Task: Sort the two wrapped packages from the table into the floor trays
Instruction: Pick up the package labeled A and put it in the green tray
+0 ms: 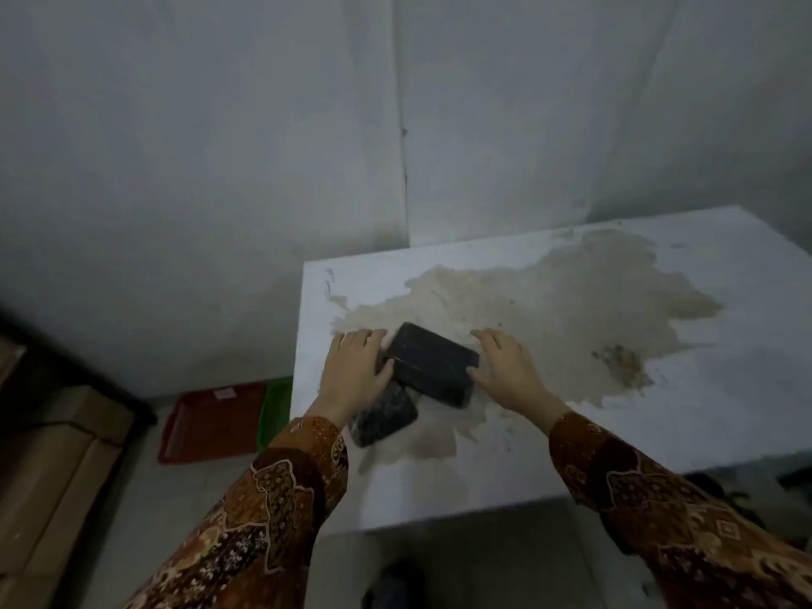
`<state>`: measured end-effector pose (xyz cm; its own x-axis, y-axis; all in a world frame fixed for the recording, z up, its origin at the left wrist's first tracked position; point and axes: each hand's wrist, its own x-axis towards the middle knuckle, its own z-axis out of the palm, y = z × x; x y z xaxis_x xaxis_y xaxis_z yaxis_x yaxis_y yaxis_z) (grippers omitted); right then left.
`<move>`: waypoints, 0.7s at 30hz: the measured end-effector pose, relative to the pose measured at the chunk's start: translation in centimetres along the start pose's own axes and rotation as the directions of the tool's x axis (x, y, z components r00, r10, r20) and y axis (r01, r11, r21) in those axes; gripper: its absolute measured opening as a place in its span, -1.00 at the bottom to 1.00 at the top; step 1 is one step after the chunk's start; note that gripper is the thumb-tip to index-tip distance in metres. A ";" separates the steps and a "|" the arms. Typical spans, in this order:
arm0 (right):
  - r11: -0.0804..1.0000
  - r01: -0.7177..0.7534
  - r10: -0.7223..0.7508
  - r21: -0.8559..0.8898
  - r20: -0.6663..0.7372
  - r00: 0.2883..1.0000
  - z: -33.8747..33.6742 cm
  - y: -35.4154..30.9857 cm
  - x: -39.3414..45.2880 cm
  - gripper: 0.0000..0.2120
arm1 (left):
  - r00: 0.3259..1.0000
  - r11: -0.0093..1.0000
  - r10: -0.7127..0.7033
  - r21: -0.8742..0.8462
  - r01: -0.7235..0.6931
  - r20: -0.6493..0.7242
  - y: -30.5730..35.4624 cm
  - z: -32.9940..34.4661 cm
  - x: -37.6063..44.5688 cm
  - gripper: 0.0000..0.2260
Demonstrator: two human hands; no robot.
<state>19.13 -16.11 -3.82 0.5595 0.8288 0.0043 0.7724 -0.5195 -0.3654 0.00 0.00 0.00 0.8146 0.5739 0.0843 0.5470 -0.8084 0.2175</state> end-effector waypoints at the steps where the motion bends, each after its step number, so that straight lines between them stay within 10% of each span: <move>1: 0.999 -0.026 0.025 0.020 0.045 0.999 0.9 0.1 -0.4 -0.41 | 0.999 1.000 0.002 -0.011 -0.001 0.042 -0.2 0.7 0.0 -0.56; 9: 0.988 -0.084 0.067 0.130 0.131 0.989 6.6 0.2 -2.4 -0.16 | 0.974 0.979 0.156 -0.160 -0.130 0.166 -2.6 5.8 2.1 -0.31; 21: 0.902 -0.037 0.100 0.430 -0.124 0.987 1.6 -0.2 2.8 -0.64 | 0.985 0.795 0.152 -0.602 -0.072 0.083 -2.9 3.4 9.3 -0.46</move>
<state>20.09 -13.32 -5.28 0.6669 0.7405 0.0834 0.5464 -0.4099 -0.7303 6.67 7.29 -3.11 0.9016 0.4311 0.0353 0.2600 -0.6053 0.7524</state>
